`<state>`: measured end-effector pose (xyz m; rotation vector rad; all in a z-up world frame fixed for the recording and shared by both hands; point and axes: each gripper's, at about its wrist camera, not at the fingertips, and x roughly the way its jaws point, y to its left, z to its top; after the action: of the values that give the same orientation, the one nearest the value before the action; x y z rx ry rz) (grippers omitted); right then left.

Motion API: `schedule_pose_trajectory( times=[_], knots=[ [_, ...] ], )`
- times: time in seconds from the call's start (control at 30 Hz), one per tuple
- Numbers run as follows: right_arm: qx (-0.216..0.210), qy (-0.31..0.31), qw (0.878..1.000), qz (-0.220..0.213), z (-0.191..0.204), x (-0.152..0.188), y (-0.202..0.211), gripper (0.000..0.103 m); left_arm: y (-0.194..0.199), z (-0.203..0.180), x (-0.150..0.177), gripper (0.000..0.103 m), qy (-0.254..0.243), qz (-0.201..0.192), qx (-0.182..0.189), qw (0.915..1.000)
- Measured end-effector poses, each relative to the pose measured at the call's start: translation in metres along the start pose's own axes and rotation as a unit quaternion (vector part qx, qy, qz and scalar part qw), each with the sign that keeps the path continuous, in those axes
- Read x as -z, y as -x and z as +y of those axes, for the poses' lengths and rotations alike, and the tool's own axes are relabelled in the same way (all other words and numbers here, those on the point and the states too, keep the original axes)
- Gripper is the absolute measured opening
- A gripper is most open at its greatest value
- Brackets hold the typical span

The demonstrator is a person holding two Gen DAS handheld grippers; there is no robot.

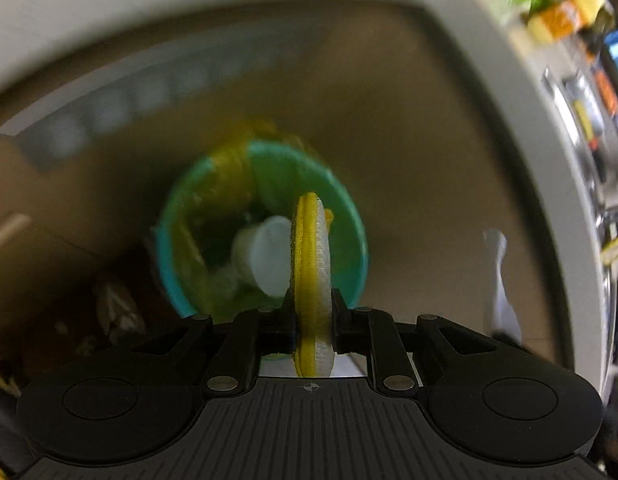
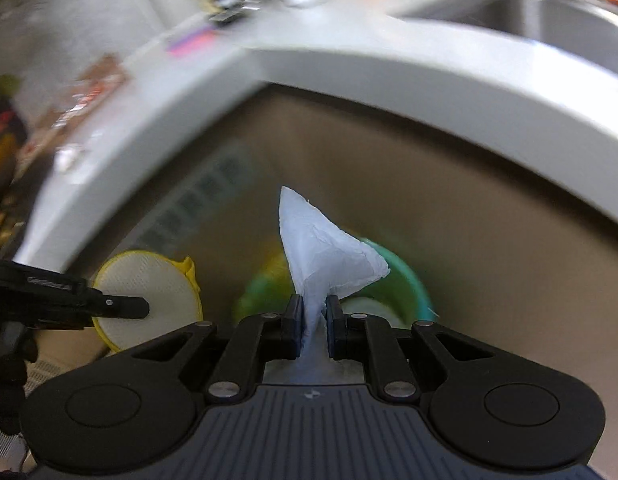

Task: Collect trash
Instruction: 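Open both grippers over the green bin, dropping the disc and tissue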

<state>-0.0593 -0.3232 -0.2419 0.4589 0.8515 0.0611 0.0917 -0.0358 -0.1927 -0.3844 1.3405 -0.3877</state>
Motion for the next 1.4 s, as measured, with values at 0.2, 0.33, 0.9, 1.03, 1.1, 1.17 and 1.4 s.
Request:
schedule_pose_trajectory(
  times=[0.2, 0.33, 0.9, 1.03, 1.1, 1.17, 1.4],
  knots=[
    [0.053, -0.045, 0.997, 0.023, -0.024, 0.038, -0.003, 0.012, -0.096, -0.014, -0.02, 0.02, -0.063, 0.015, 0.011, 0.9979],
    [0.091, -0.027, 0.995, 0.03, -0.022, 0.05, -0.002, 0.012, -0.15, -0.009, -0.029, 0.023, -0.077, 0.027, -0.023, 0.9964],
    [-0.015, -0.043, 0.995, 0.086, 0.015, -0.032, -0.096, 0.012, -0.01, 0.025, -0.013, 0.023, -0.046, -0.052, 0.011, 0.9975],
    [-0.021, -0.079, 0.986, 0.146, 0.017, -0.046, -0.168, 0.012, 0.032, 0.041, 0.001, 0.023, -0.029, -0.088, 0.017, 0.9956],
    [-0.005, -0.088, 0.981, 0.174, 0.017, -0.045, -0.199, 0.013, 0.046, 0.047, 0.007, 0.023, -0.023, -0.098, 0.018, 0.9948],
    [0.021, -0.094, 0.976, 0.197, 0.017, -0.042, -0.225, 0.013, 0.059, 0.053, 0.011, 0.023, -0.017, -0.107, 0.017, 0.9939],
    [0.048, -0.112, 0.972, 0.203, 0.012, -0.039, -0.235, 0.053, 0.065, 0.071, 0.019, 0.023, 0.012, -0.12, 0.015, 0.9926]
  ],
)
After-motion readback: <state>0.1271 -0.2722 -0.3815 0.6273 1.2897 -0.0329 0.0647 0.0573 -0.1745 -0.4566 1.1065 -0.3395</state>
